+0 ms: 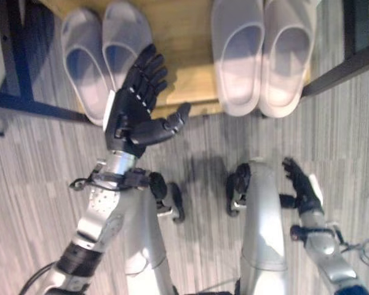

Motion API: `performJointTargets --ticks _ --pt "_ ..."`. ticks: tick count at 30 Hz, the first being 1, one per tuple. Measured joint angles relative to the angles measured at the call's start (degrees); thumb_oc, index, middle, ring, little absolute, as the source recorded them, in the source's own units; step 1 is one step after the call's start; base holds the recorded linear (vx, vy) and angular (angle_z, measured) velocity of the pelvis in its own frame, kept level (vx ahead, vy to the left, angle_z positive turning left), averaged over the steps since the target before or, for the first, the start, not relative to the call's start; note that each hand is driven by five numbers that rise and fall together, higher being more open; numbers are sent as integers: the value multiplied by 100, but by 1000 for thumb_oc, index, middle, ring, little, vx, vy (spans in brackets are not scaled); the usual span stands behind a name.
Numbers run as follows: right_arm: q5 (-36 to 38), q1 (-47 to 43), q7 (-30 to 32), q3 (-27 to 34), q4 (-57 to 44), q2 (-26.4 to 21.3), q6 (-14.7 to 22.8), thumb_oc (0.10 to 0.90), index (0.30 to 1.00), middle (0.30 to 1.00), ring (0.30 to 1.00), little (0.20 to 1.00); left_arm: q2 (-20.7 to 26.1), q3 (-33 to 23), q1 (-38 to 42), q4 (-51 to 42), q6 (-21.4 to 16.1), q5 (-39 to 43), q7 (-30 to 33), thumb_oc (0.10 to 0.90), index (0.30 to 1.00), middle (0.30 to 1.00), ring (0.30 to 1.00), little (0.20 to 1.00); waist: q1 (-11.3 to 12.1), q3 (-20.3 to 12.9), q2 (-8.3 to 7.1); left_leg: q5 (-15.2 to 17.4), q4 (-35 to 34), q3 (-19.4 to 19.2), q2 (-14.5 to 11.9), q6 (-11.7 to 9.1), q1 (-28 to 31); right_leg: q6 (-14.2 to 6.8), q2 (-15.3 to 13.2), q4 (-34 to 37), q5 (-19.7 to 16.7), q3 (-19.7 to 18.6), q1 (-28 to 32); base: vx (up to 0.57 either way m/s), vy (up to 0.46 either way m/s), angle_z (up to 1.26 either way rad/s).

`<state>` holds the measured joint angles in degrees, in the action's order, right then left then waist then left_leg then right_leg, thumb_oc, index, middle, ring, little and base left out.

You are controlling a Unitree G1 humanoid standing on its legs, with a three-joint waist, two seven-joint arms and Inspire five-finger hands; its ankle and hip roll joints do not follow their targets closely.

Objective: Arrange the slippers neatly on the shoe rack.

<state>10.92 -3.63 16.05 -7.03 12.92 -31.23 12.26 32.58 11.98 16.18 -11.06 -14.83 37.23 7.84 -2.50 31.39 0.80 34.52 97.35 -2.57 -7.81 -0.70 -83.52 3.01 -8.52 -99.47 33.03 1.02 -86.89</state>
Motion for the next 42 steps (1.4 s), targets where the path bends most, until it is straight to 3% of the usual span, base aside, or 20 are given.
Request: performJointTargets --ticks 1,4,7,10,12,13,17,19,21,24,26,27,28,29,30,31,34,42 --pt "-190 -197 52 -2 198 -62 -4 800 900 900 900 900 2 24 -131 77 -3 -180 -128 800 900 900 900 900 55 -51 84 -107 -341 191 8 -85 151 84 -40 437 -24 265 336 -146 -32 16" --pt "-283 -339 92 -3 423 -271 -37 800 900 900 900 900 -22 123 -278 346 -46 -341 -257 800 900 900 900 900 139 -32 264 -393 -987 319 123 -87 503 99 -109 1104 -171 518 890 -162 -51 26" --pt "-397 -367 70 -167 611 -273 -50 800 900 900 900 900 -30 253 -639 838 -46 -492 -227 800 900 900 900 900 146 -81 265 -627 -1732 246 150 -98 1058 65 -83 1820 -408 543 1414 -117 -66 6" --pt "-411 -424 -55 -543 746 -36 94 800 900 900 900 900 -102 735 -630 1988 -2 -990 -253 800 900 900 900 900 86 -98 257 -1155 -3090 262 215 -116 2112 35 -26 3162 -880 747 2538 -56 -81 11" --pt "-415 -369 -128 -842 1062 248 212 800 900 900 900 900 -324 874 -864 2542 -3 -1350 -330 800 900 900 900 900 75 -397 148 -1424 -3887 263 270 -161 2673 -13 -4 3895 -1100 830 3087 0 -41 19" --pt "-416 -331 -186 -1062 1405 457 263 800 900 900 900 900 -522 1023 -979 3001 28 -1549 -337 800 900 900 900 900 89 -754 46 -1724 -4438 268 332 -146 2933 -28 9 4378 -1319 876 3336 -32 -62 20" --pt "-412 -454 -350 -1282 2071 842 237 800 900 900 900 900 -880 1139 -972 3997 134 -2047 -335 800 900 900 900 900 119 -936 -110 -2253 -5685 300 392 -175 3817 -60 54 5530 -1750 1075 4232 91 -65 18" --pt "-411 -506 -454 -1297 2525 1015 215 800 900 900 900 900 -1000 1127 -955 4542 184 -2464 -343 800 900 900 900 900 122 -974 -158 -2551 -6473 281 401 -192 4490 -116 127 6285 -2029 1132 4886 211 -60 4" --pt "-395 -393 -582 -1311 2947 1187 143 800 900 900 900 900 -1216 1058 -1001 5254 228 -2776 -313 800 900 900 900 900 121 -1053 -176 -2984 -7605 273 401 -198 5569 -238 256 7414 -2427 1235 5962 257 -41 2" --pt "-333 -30 -765 -1389 3213 1347 104 800 900 900 900 900 -1408 1041 -1243 5882 256 -3014 -305 800 900 900 900 900 121 -1619 -210 -3386 -8642 260 397 -198 6382 -266 388 8449 -2823 1304 6764 166 0 5" --pt "-227 49 -853 -1468 3284 1380 85 800 900 900 900 900 -1435 1048 -1313 6038 261 -3143 -309 800 900 900 900 900 114 -1772 -217 -3474 -8915 264 393 -190 6672 -275 444 8779 -2952 1344 7082 154 18 4" --pt "100 776 -1233 -1264 1903 1082 -313 800 900 900 900 900 -1568 922 -1405 6019 309 -3194 -325 800 900 900 900 900 143 -1877 -177 -3561 -9187 227 393 -171 6902 -293 478 9106 -3087 1350 7324 169 -32 -13" --pt "148 907 -1479 -1218 1870 1141 287 800 900 900 900 900 -1560 733 -1622 6069 338 -3187 -277 800 900 900 900 900 97 -1965 -237 -3697 -9620 138 382 -167 7351 -309 558 9598 -3297 1341 7782 225 -65 -22" --pt "144 731 -1490 -1253 2138 1268 269 800 900 900 900 900 -1510 745 -1683 6191 343 -3190 -274 800 900 900 900 900 49 -2036 -299 -3705 -9737 108 376 -176 7555 -320 599 9814 -3360 1313 8028 200 -49 -20" --pt "101 642 -1466 -1500 2320 1321 -146 800 900 900 900 900 -1553 762 -1728 6436 357 -3222 -323 800 900 900 900 900 41 -2400 -327 -3692 -9888 110 377 -196 7690 -342 629 10108 -3412 1289 8229 159 -32 1" --pt "87 713 -1505 -1575 2250 1260 -225 800 900 900 900 900 -1591 745 -1732 6478 357 -3326 -324 800 900 900 900 900 108 -2519 -338 -3748 -10001 118 394 -207 7770 -345 639 10234 -3476 1304 8305 130 -20 9" --pt "41 643 -1775 -1914 2080 1239 -284 800 900 900 900 900 -1596 743 -1778 6506 373 -3419 -293 800 900 900 900 900 201 -2626 -344 -3799 -10188 127 403 -227 8075 -383 664 10449 -3543 1318 8627 115 -10 4" --pt "55 290 -2107 -2426 1364 1282 -266 800 900 900 900 900 -1933 632 -1999 6776 399 -3576 -212 800 900 900 900 900 346 -2821 -150 -3810 -10192 141 412 -236 8308 -440 657 10490 -3501 1351 8892 39 -2 3"
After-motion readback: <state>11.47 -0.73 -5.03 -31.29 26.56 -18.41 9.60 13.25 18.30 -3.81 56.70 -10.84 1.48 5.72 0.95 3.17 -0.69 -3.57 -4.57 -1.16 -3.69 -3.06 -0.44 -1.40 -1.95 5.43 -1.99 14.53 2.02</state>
